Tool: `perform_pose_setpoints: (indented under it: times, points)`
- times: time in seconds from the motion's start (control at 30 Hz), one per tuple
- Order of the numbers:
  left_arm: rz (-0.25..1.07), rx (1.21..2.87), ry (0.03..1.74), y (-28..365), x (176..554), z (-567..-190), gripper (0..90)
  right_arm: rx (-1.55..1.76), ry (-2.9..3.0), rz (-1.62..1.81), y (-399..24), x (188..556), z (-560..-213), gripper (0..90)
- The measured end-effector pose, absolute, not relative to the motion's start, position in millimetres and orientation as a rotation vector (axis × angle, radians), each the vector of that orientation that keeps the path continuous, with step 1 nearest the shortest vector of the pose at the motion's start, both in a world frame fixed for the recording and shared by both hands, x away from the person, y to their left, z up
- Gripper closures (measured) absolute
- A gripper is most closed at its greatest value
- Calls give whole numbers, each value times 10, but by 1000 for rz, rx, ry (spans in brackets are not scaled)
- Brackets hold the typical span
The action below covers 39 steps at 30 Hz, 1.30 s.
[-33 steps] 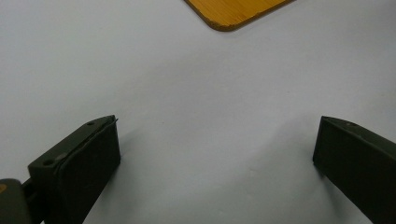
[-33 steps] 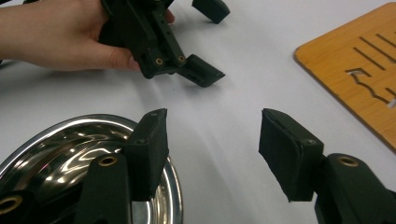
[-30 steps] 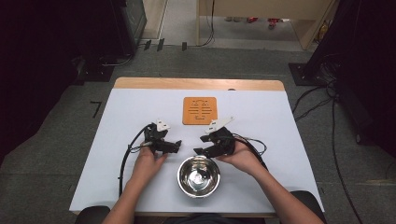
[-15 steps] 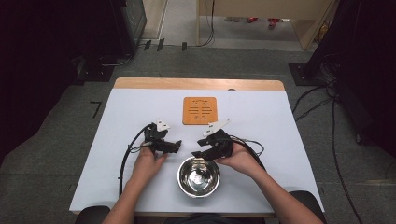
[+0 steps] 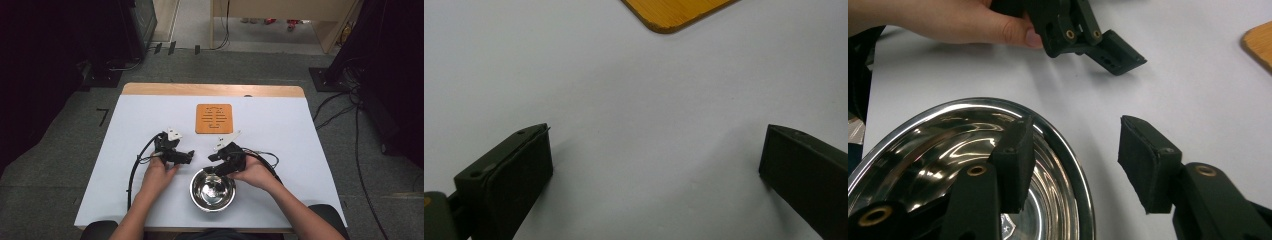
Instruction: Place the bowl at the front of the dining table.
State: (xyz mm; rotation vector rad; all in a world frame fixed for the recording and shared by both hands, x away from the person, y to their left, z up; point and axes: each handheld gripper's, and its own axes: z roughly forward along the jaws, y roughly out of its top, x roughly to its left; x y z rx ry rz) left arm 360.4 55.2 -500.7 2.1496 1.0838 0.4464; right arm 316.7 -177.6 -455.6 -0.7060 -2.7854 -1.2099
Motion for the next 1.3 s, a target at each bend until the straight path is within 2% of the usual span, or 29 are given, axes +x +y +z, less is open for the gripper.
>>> perform_pose_setpoints:
  times: [0.73,1.03,1.3]
  points:
    - [447,2149,1084,551,3603,-5007,5,-547,-2760,-1093,-1664,3168,-4755,577]
    - [448,2150,1084,551,3603,-5007,5,-509,-2753,-1005,-1694,3202,-4816,684]
    - [447,2149,1084,551,3603,-5007,5,-561,-2718,-964,-1703,3229,-4805,726]
